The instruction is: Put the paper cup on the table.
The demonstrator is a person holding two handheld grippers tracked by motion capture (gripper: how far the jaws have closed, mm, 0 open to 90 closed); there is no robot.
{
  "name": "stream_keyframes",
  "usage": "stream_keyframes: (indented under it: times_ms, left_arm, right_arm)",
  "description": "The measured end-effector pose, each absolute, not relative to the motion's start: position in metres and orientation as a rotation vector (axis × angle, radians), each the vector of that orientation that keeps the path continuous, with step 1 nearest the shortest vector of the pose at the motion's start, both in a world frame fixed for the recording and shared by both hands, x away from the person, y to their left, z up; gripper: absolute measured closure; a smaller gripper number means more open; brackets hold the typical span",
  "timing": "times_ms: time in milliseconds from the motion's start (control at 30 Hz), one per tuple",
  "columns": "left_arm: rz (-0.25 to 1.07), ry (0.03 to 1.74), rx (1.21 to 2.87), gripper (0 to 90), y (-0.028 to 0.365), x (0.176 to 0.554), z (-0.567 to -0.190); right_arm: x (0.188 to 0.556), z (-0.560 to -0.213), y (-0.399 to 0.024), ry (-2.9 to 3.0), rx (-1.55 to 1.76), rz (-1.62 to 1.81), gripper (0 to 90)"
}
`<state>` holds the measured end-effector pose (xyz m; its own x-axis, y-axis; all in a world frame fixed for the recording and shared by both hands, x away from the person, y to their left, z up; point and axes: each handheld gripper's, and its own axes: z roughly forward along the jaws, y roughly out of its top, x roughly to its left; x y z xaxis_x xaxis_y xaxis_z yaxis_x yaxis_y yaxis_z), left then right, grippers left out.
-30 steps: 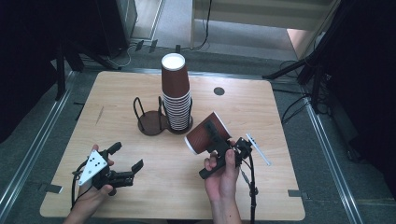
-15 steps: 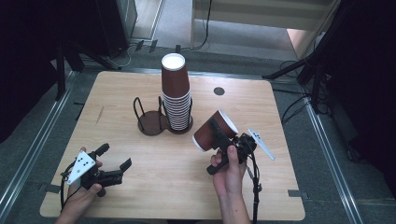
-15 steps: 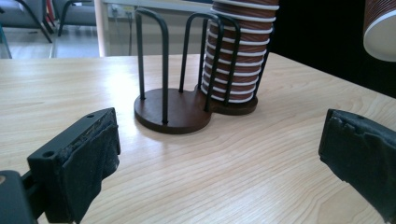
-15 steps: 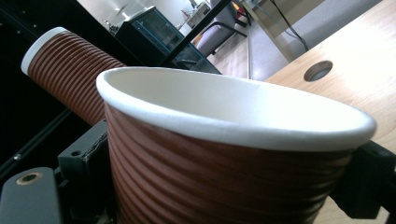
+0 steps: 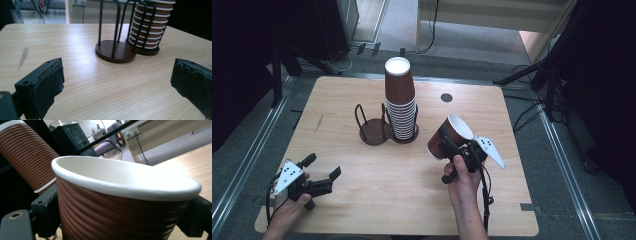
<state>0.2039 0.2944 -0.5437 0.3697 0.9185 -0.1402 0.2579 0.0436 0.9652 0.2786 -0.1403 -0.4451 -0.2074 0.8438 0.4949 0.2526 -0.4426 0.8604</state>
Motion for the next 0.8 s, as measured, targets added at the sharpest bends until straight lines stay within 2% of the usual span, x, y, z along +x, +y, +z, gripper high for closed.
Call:
stream_keyframes:
  times_ms: [333,800]
  left_arm:
    - [0.741,1.160,1.476,0.0,0.308,0.202,-0.547]
    - [0.757,1.193,1.494,0.0,0.308,0.205,-0.552]
  right_arm:
    - [0.279,-0.442,-0.134,1.326,1.290,1.534,10.7]
    - [0.291,-0.452,-0.131,1.377,1.105,1.376,10.5]
